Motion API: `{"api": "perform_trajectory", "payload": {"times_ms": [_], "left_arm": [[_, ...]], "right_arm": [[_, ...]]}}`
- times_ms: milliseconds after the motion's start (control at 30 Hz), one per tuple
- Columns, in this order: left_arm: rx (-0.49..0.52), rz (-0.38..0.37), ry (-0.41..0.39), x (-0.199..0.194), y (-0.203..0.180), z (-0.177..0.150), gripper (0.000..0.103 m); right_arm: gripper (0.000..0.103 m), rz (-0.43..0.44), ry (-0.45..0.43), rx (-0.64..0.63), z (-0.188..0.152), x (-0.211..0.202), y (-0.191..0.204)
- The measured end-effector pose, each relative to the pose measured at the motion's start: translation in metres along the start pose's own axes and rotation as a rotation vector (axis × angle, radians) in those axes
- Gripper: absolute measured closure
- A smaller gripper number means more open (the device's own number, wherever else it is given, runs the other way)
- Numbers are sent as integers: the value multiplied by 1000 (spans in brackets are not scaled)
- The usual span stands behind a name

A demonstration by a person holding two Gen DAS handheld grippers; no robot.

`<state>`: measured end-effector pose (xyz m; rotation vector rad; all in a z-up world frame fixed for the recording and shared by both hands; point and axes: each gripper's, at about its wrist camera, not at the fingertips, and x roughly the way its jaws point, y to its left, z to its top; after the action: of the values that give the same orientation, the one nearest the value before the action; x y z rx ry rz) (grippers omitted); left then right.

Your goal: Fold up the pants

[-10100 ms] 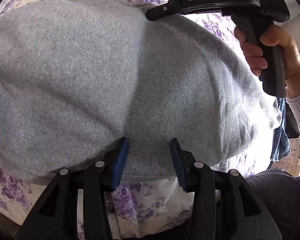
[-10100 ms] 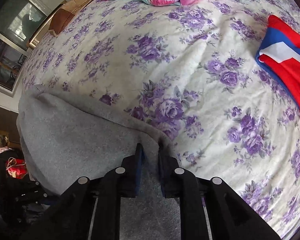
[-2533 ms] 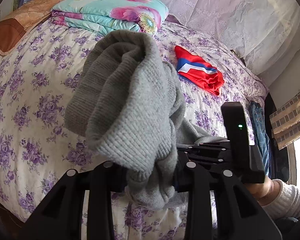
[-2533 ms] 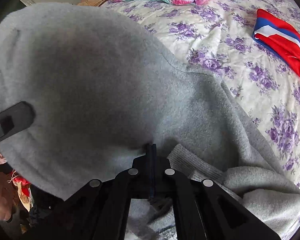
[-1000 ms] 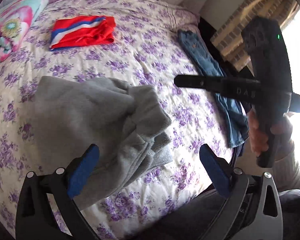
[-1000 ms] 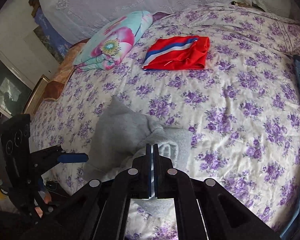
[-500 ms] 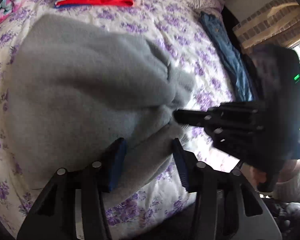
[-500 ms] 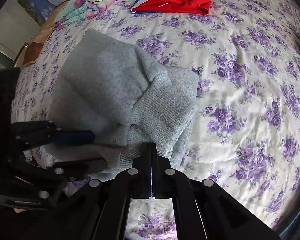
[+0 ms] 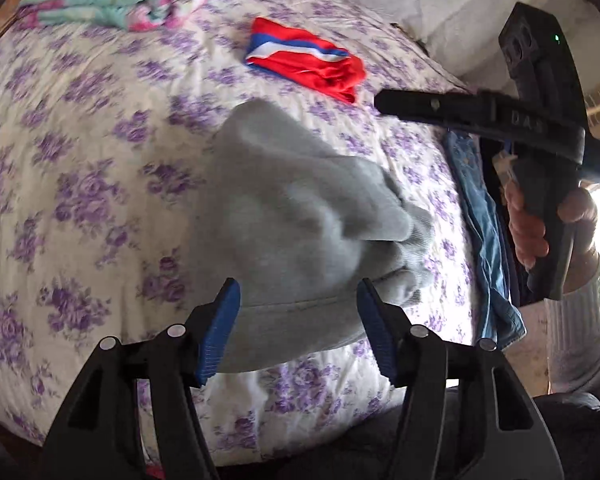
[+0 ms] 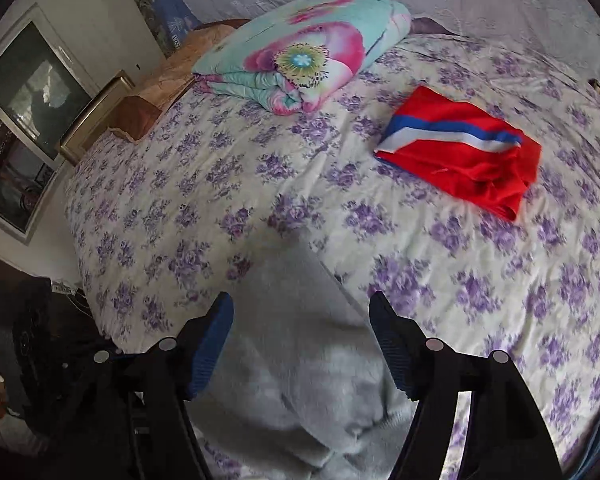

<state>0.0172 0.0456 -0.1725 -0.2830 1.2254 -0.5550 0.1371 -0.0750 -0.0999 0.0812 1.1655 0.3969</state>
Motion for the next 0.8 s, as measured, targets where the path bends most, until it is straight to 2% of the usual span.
{"api": "perform_trajectory", "payload": {"times_ms": [67,133,167,200,267,367,467,567,633,667,700,733,800], "left_arm": [[-47,-28,22,7,12,-5,51],[-39,-17,34,17,10,-9,53],[-33,-18,39,21,7,-12,54],[-27,-27,47,26,5,-16,57],[-11,-19,76,41,1,-24,57],[11,42,150,75,-2,-35,58],[36,62,156,76,-7,-31,58],[39,46,159,62,-6,-25,58],[45,50,124,44,-5,-22,53],[42,51,100,33,-3,-21,41],[34,53,70,22,-1,-19,30],[21,55,41,12,3,-16,27],[-6,65,18,4,15,-8,25]], "right_arm": [[34,-26,77,-32,22,41,5],[34,-63,169,-53,31,76,6],[52,-86,208,-67,31,89,7],[97,-103,244,-81,28,100,7],[96,-108,316,-45,23,120,4],[96,-178,349,-64,14,146,9],[96,-208,330,-65,10,154,12],[87,-191,290,-73,13,131,11],[60,-207,228,-81,12,94,8],[38,-216,178,-78,9,70,5],[29,-226,116,-72,2,44,1],[27,-238,64,-64,-7,20,-2],[19,-251,14,-33,-35,-16,-8]]}}
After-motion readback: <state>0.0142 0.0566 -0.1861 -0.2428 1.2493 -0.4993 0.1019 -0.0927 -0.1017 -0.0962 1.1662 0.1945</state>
